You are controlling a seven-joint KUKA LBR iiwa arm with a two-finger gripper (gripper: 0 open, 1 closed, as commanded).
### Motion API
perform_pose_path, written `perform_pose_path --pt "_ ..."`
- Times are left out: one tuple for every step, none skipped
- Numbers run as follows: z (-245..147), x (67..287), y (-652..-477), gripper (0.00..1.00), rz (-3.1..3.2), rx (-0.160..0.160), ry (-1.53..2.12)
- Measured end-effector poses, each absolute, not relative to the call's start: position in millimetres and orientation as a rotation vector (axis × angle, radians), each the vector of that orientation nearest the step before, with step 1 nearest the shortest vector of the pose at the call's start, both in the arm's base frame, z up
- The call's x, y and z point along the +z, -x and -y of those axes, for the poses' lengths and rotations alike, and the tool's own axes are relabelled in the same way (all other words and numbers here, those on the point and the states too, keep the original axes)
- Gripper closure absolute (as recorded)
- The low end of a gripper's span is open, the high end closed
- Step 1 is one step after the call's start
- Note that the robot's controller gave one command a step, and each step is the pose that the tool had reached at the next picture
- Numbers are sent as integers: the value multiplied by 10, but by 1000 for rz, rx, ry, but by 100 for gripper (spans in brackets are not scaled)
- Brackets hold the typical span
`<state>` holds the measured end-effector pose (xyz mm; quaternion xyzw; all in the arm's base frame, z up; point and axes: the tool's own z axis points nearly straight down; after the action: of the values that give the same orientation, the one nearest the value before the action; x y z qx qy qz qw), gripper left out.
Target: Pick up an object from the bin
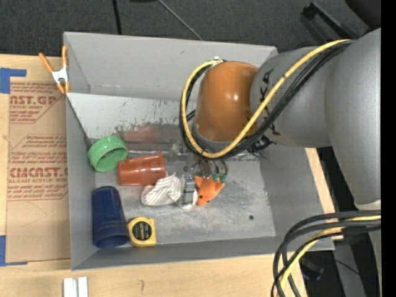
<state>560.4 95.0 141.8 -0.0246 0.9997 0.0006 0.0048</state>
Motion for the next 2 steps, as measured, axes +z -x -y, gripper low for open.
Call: perform_pose_path --pt "-1013 971 -5545 0 -3128 0 272" --pt "-1070 705 -5572 100 -3138 3 -29"
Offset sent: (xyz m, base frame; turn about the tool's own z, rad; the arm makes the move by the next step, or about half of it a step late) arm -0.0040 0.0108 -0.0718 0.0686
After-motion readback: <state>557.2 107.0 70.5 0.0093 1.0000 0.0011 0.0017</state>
